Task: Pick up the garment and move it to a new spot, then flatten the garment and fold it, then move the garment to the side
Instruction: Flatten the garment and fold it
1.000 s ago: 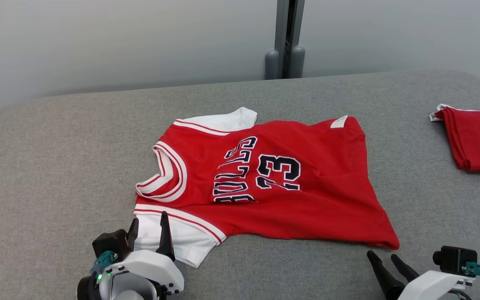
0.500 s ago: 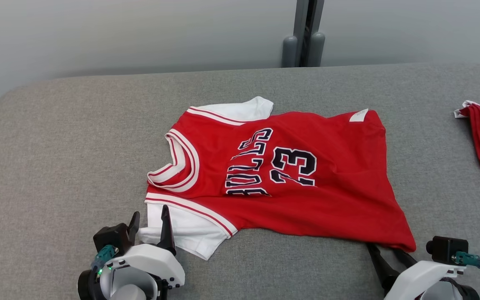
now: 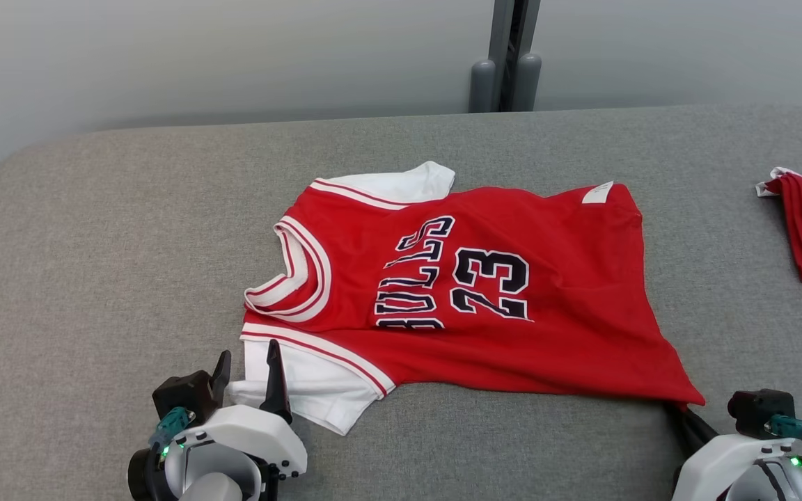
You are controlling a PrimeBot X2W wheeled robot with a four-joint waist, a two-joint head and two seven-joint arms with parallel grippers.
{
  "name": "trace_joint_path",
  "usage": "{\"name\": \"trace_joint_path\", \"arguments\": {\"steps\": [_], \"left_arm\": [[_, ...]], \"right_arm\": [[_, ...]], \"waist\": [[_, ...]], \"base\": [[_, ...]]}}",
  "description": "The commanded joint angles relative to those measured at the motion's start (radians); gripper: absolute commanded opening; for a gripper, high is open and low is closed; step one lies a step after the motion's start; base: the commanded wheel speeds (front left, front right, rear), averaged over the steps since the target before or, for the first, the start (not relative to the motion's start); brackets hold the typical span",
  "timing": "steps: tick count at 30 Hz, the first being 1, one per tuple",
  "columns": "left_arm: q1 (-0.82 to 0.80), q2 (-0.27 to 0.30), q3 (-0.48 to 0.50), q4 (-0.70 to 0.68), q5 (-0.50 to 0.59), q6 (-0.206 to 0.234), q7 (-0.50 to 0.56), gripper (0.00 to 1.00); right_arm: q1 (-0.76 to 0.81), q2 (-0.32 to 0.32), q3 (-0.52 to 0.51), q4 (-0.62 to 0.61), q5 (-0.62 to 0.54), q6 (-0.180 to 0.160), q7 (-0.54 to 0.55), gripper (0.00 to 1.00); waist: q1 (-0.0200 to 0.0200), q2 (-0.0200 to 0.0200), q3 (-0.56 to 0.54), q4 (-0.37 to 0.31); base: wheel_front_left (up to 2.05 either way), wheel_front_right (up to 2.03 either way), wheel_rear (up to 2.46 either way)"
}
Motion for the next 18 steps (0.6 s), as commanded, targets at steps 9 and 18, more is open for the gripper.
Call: {"name": "trace_joint_path", "arguments": {"steps": [9, 18], "left_arm": [[0.004, 0.005, -0.007, -0.01, -0.01, 0.005, -0.004, 1.0], [0.011, 0.004, -0.004, -0.013, -0.013, 0.006, -0.004, 1.0]], "right_arm": [[-0.029, -0.138, 0.051, -0.038, -0.228, -0.001, -0.028, 0.0], [0.005, -0.212, 0.051, -0.098, -0.214, -0.001, 0.06, 1.0]], "waist": [[0.0, -0.0001, -0.015, -0.013], [0.0, -0.0001, -0.025, -0.016]], "base": [[0.0, 0.0, 0.0], [0.0, 0.0, 0.0]]}}
